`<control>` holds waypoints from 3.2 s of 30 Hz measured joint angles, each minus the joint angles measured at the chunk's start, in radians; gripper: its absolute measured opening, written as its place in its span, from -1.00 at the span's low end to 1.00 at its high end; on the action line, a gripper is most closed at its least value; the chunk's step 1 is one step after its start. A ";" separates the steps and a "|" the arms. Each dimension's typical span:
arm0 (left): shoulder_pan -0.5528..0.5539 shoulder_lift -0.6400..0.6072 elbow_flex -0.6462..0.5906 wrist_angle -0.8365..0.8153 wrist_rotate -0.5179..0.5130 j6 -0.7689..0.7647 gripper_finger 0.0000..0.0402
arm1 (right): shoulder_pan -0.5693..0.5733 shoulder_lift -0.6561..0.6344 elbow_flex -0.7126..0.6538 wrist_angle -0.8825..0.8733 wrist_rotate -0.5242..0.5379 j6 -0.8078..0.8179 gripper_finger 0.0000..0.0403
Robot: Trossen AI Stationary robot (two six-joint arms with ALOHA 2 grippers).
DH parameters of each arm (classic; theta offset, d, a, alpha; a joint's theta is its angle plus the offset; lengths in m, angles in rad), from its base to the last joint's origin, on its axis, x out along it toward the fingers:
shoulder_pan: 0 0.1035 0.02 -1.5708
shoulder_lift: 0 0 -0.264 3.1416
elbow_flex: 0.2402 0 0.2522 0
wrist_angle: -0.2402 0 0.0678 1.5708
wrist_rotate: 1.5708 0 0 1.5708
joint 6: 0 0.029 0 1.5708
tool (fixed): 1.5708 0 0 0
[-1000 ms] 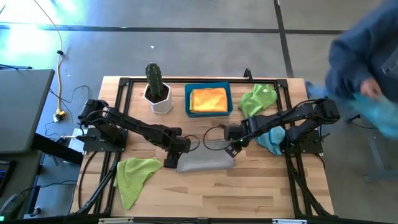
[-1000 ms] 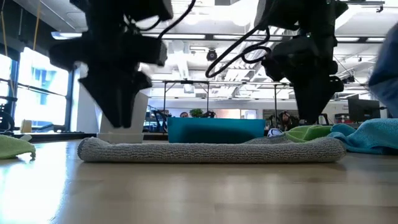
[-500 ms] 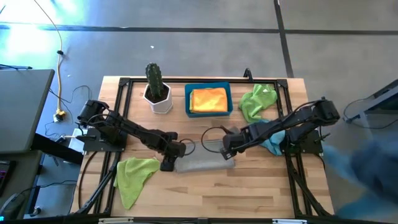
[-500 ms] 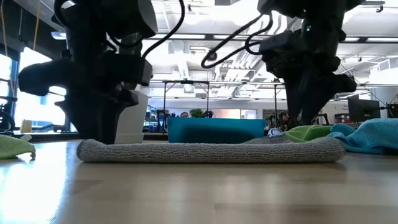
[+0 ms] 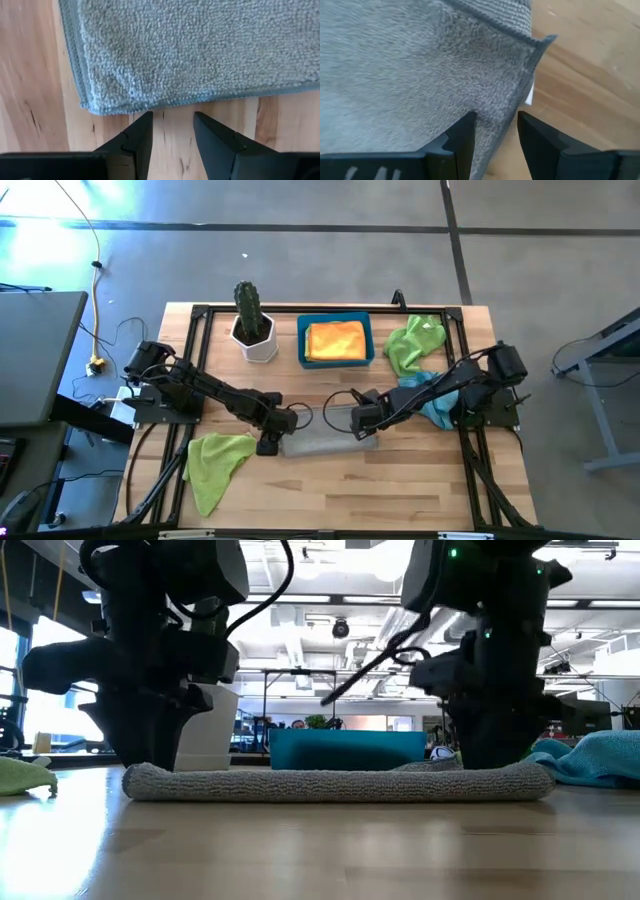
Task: Fold microfiber towels
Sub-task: Fold the gray microfiber towel
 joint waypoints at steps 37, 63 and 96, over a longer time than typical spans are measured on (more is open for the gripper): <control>0.001 -0.731 0.001 -0.017 -0.278 -0.424 -0.35 | 0.030 -0.004 0.020 -0.219 0.117 0.004 -0.99; 0.001 -0.772 0.001 0.001 -0.299 -0.413 -0.35 | -0.017 -0.029 0.291 -0.197 0.039 -0.038 -1.00; 0.002 -0.863 0.001 -0.004 -0.212 -0.184 -0.35 | -0.012 0.081 0.290 0.174 0.047 0.027 -0.46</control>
